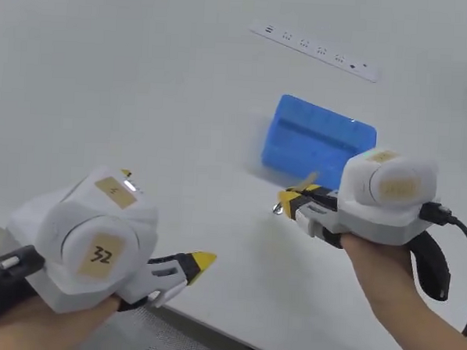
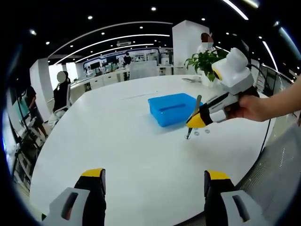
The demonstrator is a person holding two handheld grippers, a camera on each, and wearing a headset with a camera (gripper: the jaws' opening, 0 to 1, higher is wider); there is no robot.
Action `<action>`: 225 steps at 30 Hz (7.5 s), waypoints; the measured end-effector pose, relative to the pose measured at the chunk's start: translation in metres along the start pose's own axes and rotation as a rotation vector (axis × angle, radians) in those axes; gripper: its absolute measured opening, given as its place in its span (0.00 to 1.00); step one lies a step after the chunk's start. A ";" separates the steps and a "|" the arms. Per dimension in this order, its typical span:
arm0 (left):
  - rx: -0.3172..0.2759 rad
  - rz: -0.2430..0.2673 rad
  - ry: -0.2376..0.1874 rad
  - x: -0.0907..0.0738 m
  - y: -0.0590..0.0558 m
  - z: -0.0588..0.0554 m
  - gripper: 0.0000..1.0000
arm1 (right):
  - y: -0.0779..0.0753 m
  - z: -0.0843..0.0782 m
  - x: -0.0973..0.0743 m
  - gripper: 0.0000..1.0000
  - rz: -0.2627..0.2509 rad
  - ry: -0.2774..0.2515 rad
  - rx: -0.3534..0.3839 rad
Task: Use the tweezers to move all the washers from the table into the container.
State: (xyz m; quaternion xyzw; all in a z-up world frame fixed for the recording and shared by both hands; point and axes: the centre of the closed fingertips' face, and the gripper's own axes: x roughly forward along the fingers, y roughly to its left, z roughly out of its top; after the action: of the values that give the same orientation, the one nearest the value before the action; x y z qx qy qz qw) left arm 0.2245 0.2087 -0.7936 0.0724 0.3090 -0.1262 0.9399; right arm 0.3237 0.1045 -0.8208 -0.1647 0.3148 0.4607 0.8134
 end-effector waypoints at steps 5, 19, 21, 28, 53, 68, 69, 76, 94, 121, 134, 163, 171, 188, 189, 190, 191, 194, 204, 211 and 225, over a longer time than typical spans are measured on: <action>0.001 -0.002 -0.003 0.000 0.000 0.001 0.88 | 0.006 -0.002 0.000 0.02 -0.022 0.023 -0.151; 0.002 -0.005 -0.007 0.000 -0.001 0.001 0.88 | -0.002 0.028 -0.019 0.02 -0.019 -0.015 -0.117; 0.000 -0.009 -0.007 0.000 -0.002 0.001 0.89 | -0.005 0.030 -0.023 0.02 -0.029 -0.011 -0.133; 0.003 -0.022 -0.011 0.000 -0.005 0.002 0.89 | -0.012 0.035 -0.032 0.02 -0.019 -0.004 -0.140; -0.008 -0.023 -0.027 0.000 -0.004 0.004 0.91 | -0.053 0.086 -0.018 0.02 -0.071 -0.102 -0.045; -0.007 -0.013 -0.026 0.000 -0.003 0.004 0.93 | -0.082 0.055 0.026 0.03 -0.080 -0.039 0.076; -0.004 -0.010 -0.025 0.000 -0.002 0.004 0.93 | -0.082 0.053 0.030 0.03 -0.079 -0.028 0.080; -0.015 -0.008 -0.017 0.000 -0.001 0.003 0.93 | -0.085 0.039 0.036 0.03 -0.075 -0.004 0.107; 0.000 -0.021 0.003 0.002 -0.004 -0.001 0.91 | -0.081 0.044 0.041 0.03 -0.054 -0.046 0.123; 0.011 -0.027 0.005 0.002 -0.005 -0.001 0.91 | -0.065 0.067 -0.020 0.03 -0.084 -0.182 0.144; 0.017 -0.033 0.010 0.002 -0.007 -0.002 0.91 | -0.030 0.059 -0.048 0.03 -0.072 -0.189 0.094; 0.015 -0.037 0.017 0.002 -0.007 -0.003 0.89 | -0.020 -0.012 -0.029 0.04 -0.044 -0.039 0.130; 0.014 -0.033 0.014 0.002 -0.006 -0.002 0.89 | -0.022 -0.012 -0.025 0.04 -0.036 -0.047 0.130; 0.016 -0.031 0.015 0.002 -0.006 -0.002 0.88 | -0.024 -0.018 -0.021 0.03 -0.048 -0.036 0.080; 0.014 -0.032 0.016 0.002 -0.006 -0.003 0.89 | -0.025 -0.018 -0.021 0.03 -0.048 -0.034 0.079; 0.014 -0.032 0.017 0.002 -0.006 -0.003 0.89 | -0.025 -0.018 -0.021 0.03 -0.046 -0.028 0.080; 0.016 -0.031 0.018 0.002 -0.006 -0.003 0.89 | -0.026 -0.018 -0.021 0.03 -0.044 -0.023 0.083; 0.016 -0.034 0.014 0.002 -0.006 -0.002 0.89 | -0.025 -0.017 -0.020 0.03 -0.043 -0.009 0.062; 0.000 -0.048 -0.022 0.000 -0.009 0.004 0.92 | -0.027 -0.002 -0.032 0.03 -0.039 -0.029 0.034; -0.001 -0.046 -0.031 -0.001 -0.008 0.005 0.92 | -0.031 0.020 -0.045 0.03 -0.038 -0.074 0.033; -0.007 -0.062 -0.054 -0.001 -0.011 0.009 0.95 | -0.041 0.048 -0.049 0.03 -0.050 -0.109 -0.012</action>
State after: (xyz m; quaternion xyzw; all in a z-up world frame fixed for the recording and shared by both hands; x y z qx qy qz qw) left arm 0.2254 0.1965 -0.7864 0.0558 0.2860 -0.1562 0.9437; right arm 0.3577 0.0788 -0.7533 -0.1519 0.2632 0.4503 0.8396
